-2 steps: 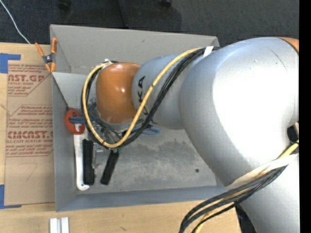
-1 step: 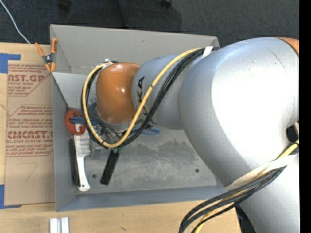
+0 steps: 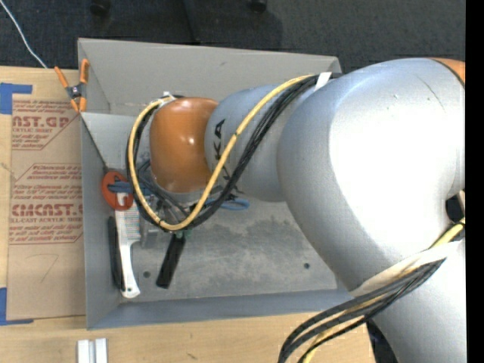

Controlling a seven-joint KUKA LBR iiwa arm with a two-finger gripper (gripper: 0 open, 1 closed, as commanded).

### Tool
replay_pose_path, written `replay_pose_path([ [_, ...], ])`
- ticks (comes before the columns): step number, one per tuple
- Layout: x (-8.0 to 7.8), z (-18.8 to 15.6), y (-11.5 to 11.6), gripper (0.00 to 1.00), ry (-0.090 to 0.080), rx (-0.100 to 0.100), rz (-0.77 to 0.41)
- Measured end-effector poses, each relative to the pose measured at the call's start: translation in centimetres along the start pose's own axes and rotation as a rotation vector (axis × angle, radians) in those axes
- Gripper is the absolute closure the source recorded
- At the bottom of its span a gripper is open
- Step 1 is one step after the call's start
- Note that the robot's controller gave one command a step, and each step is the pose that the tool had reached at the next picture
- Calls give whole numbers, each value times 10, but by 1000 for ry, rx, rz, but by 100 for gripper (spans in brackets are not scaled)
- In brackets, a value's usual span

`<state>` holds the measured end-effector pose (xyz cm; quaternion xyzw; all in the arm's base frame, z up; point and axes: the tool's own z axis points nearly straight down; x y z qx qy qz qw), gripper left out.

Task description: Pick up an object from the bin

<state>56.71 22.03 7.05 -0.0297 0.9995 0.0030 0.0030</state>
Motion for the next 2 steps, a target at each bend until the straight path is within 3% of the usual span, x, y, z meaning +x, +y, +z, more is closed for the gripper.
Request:
replay_pose_path([
  [1,-18,0,-22,100,-4,0,-78],
  [2,-20,1,-1,0,-2,-2,18],
])
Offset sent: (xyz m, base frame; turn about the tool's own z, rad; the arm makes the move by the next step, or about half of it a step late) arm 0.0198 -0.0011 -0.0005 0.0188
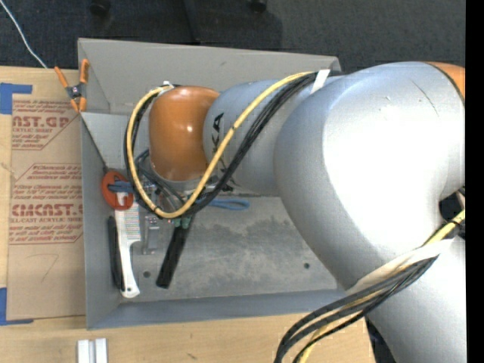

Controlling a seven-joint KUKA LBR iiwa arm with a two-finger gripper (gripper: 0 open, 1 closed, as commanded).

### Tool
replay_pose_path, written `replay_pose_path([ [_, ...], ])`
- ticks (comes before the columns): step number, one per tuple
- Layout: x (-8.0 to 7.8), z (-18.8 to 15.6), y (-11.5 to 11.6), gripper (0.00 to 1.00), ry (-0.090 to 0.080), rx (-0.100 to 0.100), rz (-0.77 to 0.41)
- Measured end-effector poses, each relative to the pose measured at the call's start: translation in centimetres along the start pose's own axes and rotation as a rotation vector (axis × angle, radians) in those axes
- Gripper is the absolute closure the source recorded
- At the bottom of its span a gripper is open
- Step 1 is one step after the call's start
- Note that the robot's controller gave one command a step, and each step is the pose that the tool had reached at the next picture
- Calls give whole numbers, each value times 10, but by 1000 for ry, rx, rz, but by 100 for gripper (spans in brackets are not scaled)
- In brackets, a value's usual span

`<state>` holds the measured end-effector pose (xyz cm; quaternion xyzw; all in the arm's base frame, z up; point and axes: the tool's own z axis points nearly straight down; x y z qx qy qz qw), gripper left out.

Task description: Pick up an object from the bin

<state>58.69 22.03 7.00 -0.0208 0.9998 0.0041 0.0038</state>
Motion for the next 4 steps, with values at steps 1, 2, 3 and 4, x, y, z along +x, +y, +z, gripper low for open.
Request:
replay_pose_path([
  [1,0,0,0,100,-1,0,1],
  [2,0,0,0,100,-1,-1,1],
  [3,4,0,15,100,-2,-1,32],
  [4,9,0,16,100,-2,-2,22],
])
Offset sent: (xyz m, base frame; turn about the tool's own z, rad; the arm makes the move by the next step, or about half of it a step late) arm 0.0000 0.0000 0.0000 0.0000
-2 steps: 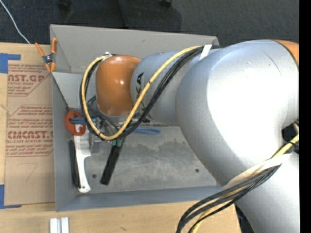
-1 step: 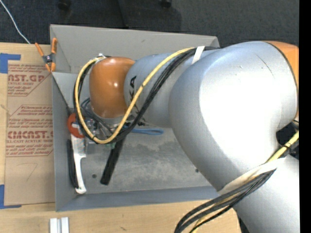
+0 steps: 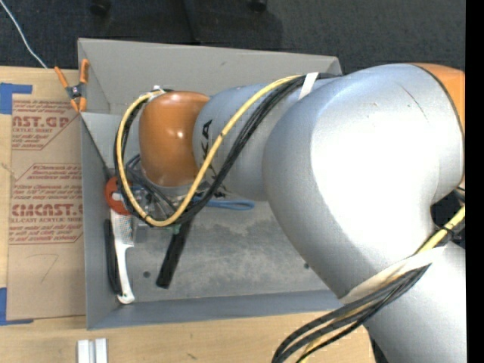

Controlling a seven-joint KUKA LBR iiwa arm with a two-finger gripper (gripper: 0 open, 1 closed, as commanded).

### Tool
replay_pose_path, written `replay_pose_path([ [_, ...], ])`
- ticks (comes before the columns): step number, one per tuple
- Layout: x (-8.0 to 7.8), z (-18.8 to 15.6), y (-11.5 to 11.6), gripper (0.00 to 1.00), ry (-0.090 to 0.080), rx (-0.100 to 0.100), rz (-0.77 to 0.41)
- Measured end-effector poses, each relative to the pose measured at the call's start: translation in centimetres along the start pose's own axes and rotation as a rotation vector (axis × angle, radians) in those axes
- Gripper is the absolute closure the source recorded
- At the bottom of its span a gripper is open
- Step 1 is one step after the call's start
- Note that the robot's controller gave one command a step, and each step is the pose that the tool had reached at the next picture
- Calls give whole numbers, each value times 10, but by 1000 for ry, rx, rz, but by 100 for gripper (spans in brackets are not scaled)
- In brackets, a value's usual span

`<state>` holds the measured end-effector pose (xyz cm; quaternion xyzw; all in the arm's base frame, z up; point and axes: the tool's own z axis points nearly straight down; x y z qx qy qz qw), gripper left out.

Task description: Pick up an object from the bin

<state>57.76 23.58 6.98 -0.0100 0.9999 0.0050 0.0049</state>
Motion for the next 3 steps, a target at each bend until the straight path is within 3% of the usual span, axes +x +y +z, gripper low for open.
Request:
replay_pose_path([
  [2,0,0,0,100,0,0,0],
  [3,15,-87,-14,0,-2,-2,10],
])
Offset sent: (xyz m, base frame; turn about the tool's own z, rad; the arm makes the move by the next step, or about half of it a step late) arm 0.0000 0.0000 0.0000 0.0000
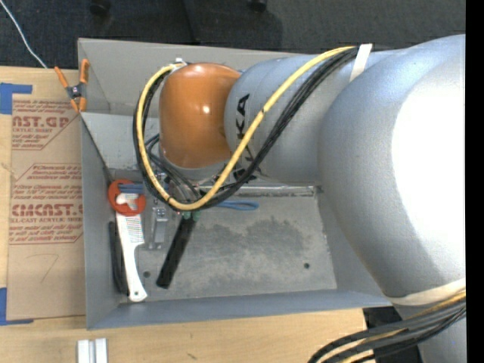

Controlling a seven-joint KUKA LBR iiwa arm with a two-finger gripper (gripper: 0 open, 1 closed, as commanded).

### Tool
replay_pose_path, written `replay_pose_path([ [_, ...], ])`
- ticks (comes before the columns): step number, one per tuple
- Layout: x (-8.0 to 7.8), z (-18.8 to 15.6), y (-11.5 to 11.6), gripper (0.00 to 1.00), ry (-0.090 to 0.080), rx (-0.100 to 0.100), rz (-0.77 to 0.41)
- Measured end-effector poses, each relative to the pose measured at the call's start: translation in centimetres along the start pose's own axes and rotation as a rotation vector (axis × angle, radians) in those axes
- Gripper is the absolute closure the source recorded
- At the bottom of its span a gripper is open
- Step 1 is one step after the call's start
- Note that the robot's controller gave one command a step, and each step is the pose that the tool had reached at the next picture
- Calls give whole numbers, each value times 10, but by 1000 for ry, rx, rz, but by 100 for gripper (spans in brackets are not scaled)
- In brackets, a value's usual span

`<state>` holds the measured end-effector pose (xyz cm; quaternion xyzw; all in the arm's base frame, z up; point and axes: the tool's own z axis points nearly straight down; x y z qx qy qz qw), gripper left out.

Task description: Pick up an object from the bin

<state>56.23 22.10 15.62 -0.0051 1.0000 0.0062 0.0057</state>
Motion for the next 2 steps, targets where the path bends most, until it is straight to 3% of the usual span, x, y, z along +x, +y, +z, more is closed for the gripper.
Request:
replay_pose_path([
  [1,0,0,0,0,0,0,0],
  [2,-21,60,7,0,-3,-3,138],
])
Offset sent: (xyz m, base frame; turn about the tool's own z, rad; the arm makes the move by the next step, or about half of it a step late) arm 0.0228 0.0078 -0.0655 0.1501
